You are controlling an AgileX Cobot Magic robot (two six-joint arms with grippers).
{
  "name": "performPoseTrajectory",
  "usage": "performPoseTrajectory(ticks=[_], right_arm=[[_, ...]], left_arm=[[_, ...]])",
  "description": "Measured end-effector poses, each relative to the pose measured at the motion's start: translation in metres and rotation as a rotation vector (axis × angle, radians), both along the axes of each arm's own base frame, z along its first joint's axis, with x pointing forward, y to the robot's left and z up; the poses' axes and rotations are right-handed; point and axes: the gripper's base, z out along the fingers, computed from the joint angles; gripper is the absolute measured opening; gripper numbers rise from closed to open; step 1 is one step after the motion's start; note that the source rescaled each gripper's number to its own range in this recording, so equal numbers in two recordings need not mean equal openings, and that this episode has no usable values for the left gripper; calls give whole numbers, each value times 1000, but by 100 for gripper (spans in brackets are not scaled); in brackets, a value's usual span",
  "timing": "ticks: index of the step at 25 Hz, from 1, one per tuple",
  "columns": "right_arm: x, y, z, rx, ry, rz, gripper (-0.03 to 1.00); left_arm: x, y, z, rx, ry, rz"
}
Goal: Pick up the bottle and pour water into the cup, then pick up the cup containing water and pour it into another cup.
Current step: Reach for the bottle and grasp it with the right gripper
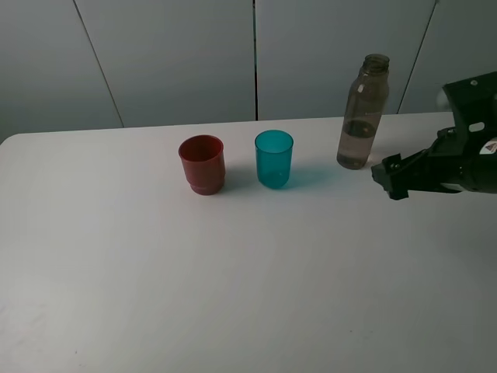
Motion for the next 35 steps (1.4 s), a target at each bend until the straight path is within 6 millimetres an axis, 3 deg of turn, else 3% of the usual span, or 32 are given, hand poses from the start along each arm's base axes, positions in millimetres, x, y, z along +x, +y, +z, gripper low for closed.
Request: performPoseTrajectory(ticks=[10, 16, 25, 35], right_arm=[[32, 12, -59, 102, -104, 4, 100], [38, 16, -90, 126, -136, 22, 100], [65, 18, -89, 185, -353, -21, 100], [88, 13, -109, 191, -355, -60, 100]], left_arm=[[0, 0, 0, 0, 0, 0], [0, 0, 0, 0, 0, 0], [0, 0, 0, 0, 2, 0], [0, 0, 0, 0, 2, 0]])
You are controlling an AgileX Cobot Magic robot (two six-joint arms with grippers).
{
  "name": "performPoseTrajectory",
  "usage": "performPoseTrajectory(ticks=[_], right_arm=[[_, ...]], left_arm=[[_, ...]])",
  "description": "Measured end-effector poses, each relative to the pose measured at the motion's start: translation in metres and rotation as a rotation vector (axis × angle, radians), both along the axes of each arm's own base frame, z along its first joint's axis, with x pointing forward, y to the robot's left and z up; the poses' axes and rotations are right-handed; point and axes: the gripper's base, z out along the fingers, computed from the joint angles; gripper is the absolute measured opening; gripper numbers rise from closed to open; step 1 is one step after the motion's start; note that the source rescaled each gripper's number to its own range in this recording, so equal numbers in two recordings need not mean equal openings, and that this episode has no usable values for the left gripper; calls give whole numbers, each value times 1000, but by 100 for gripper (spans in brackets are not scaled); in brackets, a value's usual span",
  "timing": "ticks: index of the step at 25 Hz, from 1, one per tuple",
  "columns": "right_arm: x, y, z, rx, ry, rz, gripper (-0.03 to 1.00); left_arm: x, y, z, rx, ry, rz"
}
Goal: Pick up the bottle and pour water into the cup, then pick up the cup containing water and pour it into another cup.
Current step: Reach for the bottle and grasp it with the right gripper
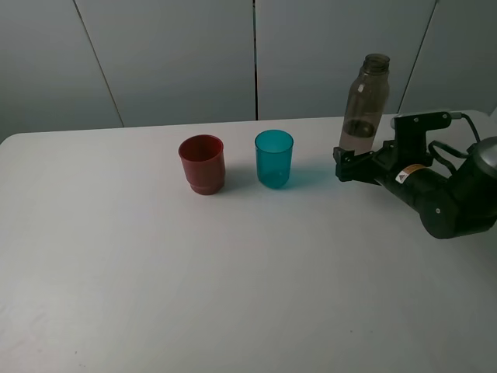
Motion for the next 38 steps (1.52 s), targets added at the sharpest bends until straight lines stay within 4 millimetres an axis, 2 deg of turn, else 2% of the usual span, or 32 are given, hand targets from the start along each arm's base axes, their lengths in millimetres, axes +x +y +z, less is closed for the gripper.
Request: performPoseTrajectory(ticks=[5, 17, 25, 32, 38], right_arm=[[7, -5, -5, 9, -10, -65, 100], [31, 0, -18, 15, -44, -57, 100], [51, 5, -16, 24, -86, -46, 100], [56, 6, -27, 22, -72, -47, 100], [62, 7, -25, 27, -94, -46, 100]], left_arm=[[0, 0, 0, 0, 0, 0], [0, 0, 0, 0, 0, 0], [0, 0, 0, 0, 0, 0], [0, 0, 0, 0, 0, 0], [0, 0, 0, 0, 0, 0]])
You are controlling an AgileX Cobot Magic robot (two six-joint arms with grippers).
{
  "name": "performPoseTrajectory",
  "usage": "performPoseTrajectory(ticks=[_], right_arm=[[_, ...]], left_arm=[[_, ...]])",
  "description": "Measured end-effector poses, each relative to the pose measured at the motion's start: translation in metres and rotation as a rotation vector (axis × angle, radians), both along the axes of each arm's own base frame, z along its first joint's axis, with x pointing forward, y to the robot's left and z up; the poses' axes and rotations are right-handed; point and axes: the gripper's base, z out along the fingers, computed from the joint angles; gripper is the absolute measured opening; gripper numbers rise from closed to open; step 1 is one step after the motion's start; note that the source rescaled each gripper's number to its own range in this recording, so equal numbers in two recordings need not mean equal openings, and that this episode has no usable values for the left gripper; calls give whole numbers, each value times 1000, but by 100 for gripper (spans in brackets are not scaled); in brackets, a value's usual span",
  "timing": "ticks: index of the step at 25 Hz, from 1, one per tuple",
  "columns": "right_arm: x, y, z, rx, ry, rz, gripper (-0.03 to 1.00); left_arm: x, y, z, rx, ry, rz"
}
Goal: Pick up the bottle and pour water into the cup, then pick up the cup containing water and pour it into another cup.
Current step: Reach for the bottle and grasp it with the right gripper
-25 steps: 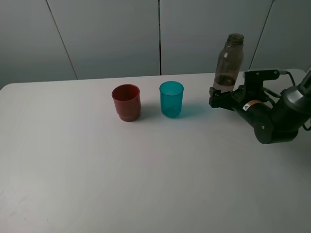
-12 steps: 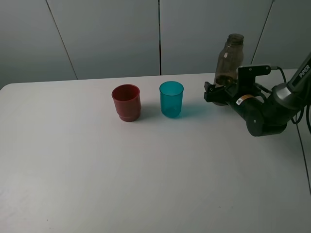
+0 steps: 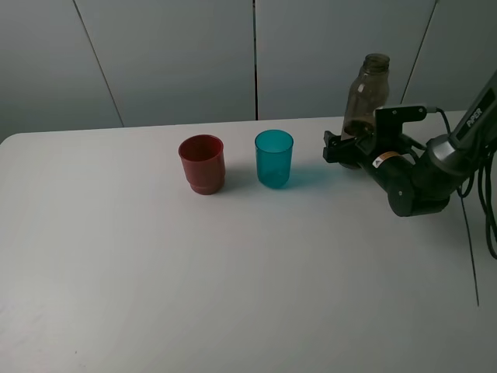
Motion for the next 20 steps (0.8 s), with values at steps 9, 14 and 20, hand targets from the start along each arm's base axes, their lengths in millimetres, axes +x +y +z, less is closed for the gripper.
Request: performPoseTrajectory(ticks=[9, 14, 20], right_arm=[[3, 1, 2, 2, -12, 0, 100], [3, 1, 2, 2, -12, 0, 100], [4, 1, 3, 5, -30, 0, 95]], left_arm=[[0, 0, 0, 0, 0, 0], [0, 0, 0, 0, 0, 0], [0, 0, 0, 0, 0, 0]])
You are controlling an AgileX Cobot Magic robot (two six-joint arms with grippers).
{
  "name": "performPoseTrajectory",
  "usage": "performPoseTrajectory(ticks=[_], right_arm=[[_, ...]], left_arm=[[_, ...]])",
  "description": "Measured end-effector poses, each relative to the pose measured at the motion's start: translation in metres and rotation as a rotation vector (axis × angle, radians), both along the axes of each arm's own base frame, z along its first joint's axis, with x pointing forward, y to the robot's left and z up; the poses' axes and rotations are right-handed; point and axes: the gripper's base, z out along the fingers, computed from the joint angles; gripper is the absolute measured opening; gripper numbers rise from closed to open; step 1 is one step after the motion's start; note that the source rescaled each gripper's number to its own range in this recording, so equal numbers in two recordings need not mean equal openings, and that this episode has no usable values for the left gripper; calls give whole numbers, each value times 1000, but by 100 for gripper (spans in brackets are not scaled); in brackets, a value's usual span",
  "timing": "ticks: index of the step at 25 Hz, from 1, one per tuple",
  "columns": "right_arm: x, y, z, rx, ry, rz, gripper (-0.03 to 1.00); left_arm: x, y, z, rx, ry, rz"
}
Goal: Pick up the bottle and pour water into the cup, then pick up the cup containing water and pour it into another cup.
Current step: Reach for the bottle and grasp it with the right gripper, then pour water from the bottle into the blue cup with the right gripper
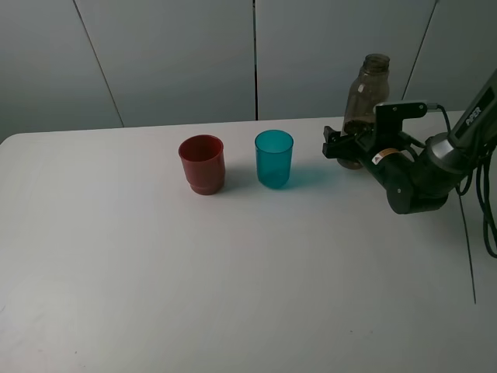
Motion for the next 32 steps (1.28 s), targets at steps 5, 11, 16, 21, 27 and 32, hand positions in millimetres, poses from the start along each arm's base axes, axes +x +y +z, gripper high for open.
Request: performPoseTrajectory(ticks=[5, 11, 16, 21, 27, 32], right_arm=[[1, -1, 1, 1, -11, -6, 0], [1, -1, 1, -2, -11, -1, 0], [1, -1, 1, -2, -13, -2, 0], [2, 0, 10, -49, -12, 13, 0], [7, 3, 48, -174, -66, 67, 0], [6, 8, 67, -301, -39, 158, 0]], left_arm=[[0, 0, 0, 0, 0, 0], [0, 0, 0, 0, 0, 0], [0, 0, 0, 0, 0, 0], [0, 0, 0, 0, 2, 0], [0, 0, 0, 0, 2, 0], [0, 0, 0, 0, 2, 0]])
